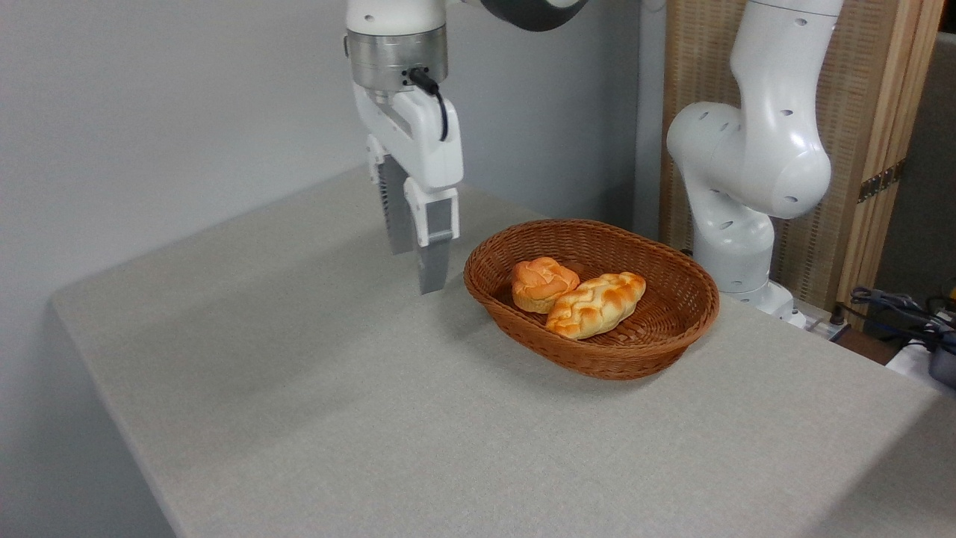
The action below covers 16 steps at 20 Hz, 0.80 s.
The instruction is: Put bread into the basket
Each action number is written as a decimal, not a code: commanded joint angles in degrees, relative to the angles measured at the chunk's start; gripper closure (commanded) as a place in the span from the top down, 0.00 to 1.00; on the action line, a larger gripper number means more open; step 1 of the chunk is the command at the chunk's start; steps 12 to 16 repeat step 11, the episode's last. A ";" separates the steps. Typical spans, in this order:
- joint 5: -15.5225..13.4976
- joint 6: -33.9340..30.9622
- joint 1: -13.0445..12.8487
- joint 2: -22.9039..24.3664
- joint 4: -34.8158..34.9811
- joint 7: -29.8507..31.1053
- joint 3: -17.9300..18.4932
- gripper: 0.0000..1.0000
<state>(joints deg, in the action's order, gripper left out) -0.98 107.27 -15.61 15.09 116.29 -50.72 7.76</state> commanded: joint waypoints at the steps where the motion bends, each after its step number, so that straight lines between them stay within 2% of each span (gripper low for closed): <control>1: -0.86 0.66 -0.47 -4.89 -5.19 6.49 0.68 1.00; 5: -5.95 1.10 -0.30 -7.88 -8.18 11.25 0.86 1.00; 7: -5.96 1.89 -0.30 -9.46 -9.94 14.15 1.12 1.00; 16: -5.43 1.01 -0.30 -9.82 -10.03 13.89 1.12 1.00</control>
